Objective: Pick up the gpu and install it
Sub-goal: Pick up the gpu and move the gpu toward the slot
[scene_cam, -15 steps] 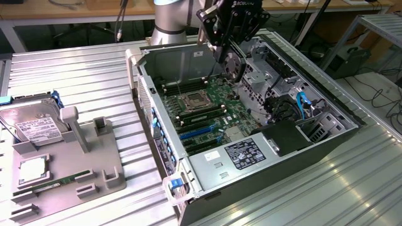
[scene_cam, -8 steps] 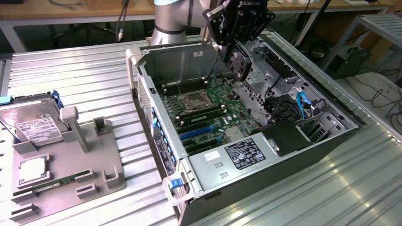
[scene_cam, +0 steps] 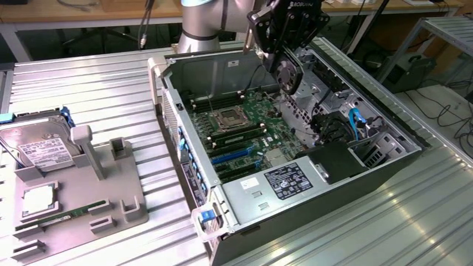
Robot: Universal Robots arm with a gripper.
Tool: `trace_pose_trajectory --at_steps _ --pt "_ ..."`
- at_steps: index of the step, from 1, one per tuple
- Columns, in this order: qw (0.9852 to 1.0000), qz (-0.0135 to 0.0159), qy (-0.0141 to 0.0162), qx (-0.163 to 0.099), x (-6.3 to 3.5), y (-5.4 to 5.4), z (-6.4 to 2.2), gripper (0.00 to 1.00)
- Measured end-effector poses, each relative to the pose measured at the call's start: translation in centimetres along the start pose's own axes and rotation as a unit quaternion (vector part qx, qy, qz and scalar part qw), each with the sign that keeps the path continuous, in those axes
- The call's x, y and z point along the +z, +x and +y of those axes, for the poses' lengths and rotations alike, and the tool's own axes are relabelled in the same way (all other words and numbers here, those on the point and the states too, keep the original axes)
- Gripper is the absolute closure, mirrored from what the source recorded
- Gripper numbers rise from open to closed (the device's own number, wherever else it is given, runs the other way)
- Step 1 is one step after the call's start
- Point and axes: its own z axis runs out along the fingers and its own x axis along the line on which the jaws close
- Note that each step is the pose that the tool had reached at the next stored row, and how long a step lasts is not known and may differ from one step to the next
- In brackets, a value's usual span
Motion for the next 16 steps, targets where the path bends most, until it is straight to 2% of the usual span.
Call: trace_pose_trajectory --at_steps 16 --pt "1.0 0.0 0.0 0.0 0.32 -3.6 -0.03 0.72"
